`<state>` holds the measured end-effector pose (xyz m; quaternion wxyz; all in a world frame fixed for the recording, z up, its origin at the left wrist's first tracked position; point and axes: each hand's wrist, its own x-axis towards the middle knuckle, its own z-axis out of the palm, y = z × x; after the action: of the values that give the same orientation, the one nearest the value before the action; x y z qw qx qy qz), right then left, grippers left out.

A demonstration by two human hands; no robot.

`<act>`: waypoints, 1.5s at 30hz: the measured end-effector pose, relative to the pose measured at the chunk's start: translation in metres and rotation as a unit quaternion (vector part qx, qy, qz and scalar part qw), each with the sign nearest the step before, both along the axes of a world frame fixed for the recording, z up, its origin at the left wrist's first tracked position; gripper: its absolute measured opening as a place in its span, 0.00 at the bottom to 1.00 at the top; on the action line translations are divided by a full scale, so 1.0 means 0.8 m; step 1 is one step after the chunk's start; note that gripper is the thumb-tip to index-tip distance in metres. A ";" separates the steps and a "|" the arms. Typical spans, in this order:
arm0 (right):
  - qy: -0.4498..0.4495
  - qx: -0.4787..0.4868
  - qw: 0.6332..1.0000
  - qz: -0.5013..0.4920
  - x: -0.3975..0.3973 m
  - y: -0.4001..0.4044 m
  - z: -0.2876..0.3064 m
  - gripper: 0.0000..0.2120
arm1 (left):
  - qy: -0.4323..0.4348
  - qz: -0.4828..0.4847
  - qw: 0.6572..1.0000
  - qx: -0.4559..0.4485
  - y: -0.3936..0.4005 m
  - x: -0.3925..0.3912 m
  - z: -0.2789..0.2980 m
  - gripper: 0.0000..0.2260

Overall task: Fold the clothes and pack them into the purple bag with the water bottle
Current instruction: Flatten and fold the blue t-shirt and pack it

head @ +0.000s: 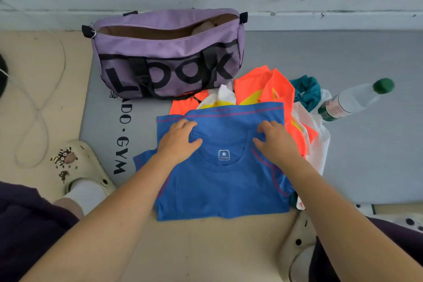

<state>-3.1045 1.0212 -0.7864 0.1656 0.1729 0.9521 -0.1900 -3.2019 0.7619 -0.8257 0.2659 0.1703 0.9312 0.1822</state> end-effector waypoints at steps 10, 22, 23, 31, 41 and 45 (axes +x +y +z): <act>-0.045 -0.017 0.998 -0.038 -0.014 0.026 -0.027 0.16 | 0.108 0.084 0.989 0.059 -0.025 -0.017 -0.022 0.10; -0.046 -0.046 0.994 -0.084 -0.007 0.031 -0.036 0.17 | 0.048 0.125 0.991 0.008 -0.024 -0.005 -0.026 0.15; -0.053 -0.045 0.994 -0.084 -0.006 0.031 -0.035 0.17 | 0.027 0.126 0.992 -0.015 -0.025 -0.005 -0.024 0.15; 0.043 -0.112 0.991 -0.065 -0.014 0.053 -0.016 0.10 | -0.041 0.217 0.965 0.143 -0.055 -0.014 -0.017 0.12; -0.040 -0.073 0.996 -0.027 -0.055 0.072 -0.029 0.08 | 0.009 0.173 0.981 0.085 -0.051 -0.053 -0.036 0.10; 0.023 -0.095 0.994 -0.050 -0.063 0.068 -0.027 0.08 | 0.082 0.165 0.980 0.076 -0.034 -0.053 -0.030 0.07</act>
<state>-3.1549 1.0755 -0.8081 0.1497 0.1997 0.9234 -0.2915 -3.2443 0.7348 -0.8494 0.1410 0.0482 0.9487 0.2790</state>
